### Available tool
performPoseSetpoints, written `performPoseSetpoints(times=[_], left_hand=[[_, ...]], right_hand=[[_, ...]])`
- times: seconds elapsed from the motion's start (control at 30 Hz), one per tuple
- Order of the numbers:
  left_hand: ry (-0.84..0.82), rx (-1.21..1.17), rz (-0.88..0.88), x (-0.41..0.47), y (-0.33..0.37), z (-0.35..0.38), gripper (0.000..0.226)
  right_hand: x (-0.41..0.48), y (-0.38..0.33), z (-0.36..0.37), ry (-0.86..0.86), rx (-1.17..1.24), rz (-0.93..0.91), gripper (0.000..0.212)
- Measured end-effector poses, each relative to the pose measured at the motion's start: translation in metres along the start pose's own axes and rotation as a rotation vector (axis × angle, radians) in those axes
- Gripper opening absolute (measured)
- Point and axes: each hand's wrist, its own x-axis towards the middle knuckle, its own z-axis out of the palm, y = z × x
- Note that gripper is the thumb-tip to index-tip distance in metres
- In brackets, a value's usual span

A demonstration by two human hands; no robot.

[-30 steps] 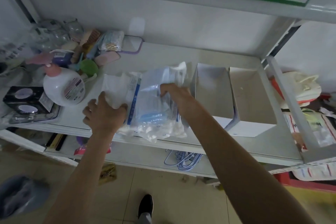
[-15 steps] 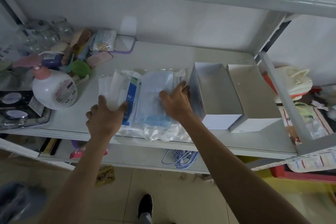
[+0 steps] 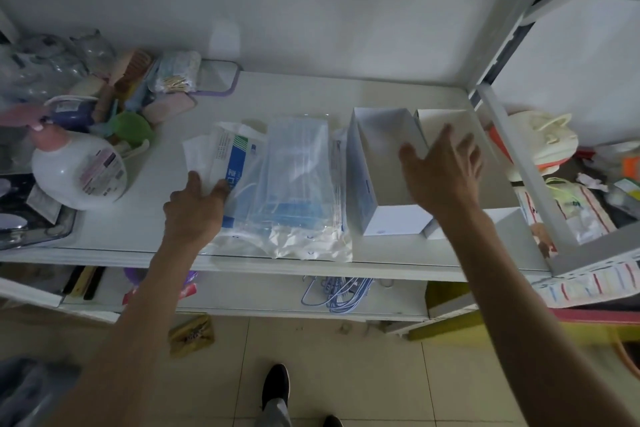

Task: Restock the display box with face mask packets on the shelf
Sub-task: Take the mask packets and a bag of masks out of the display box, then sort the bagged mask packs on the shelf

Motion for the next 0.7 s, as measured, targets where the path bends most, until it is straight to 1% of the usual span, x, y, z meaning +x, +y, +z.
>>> performPoseSetpoints(times=[0.03, 0.07, 0.1, 0.17, 0.2, 0.3, 0.47, 0.53, 0.57, 0.63, 0.67, 0.7], left_hand=[[0.001, -0.011, -0.009, -0.001, 0.001, 0.003, 0.053], [0.005, -0.023, -0.021, -0.003, 0.002, 0.006, 0.055], [0.008, -0.027, -0.036, -0.004, 0.005, 0.009, 0.056], [0.009, -0.032, -0.042, -0.006, 0.009, 0.016, 0.057], [0.003, -0.036, -0.04, -0.006, 0.012, 0.018, 0.057], [-0.001, -0.059, -0.063, -0.006, 0.021, 0.021, 0.057], [-0.009, -0.101, -0.073, -0.008, 0.026, 0.022, 0.058], [-0.008, -0.121, -0.067, -0.009, 0.027, 0.02, 0.061], [-0.01, -0.135, -0.066, -0.009, 0.027, 0.019, 0.063], [-0.028, -0.192, -0.068, -0.01, 0.027, 0.015, 0.068], [-0.039, -0.229, -0.069, -0.01, 0.026, 0.013, 0.072], [-0.047, -0.26, -0.07, -0.01, 0.025, 0.009, 0.075]], right_hand=[[0.005, 0.012, 0.004, -0.096, -0.029, 0.058, 0.072], [0.007, 0.021, 0.009, -0.161, -0.029, 0.065, 0.068], [0.008, 0.026, 0.012, -0.189, -0.014, 0.045, 0.059], [0.011, 0.029, 0.016, -0.175, 0.003, 0.002, 0.044], [0.014, 0.03, 0.014, -0.152, 0.003, 0.005, 0.041], [0.024, 0.031, 0.01, -0.092, -0.012, 0.003, 0.034], [0.026, 0.033, 0.008, -0.092, -0.01, 0.001, 0.029], [0.015, 0.024, 0.004, -0.025, -0.045, 0.001, 0.03], [0.009, 0.018, 0.004, 0.057, -0.063, -0.027, 0.031], [-0.013, -0.002, 0.003, 0.231, -0.006, -0.16, 0.03], [-0.024, -0.014, 0.005, 0.282, 0.068, -0.253, 0.03], [-0.035, -0.028, 0.008, 0.293, 0.139, -0.347, 0.029]])
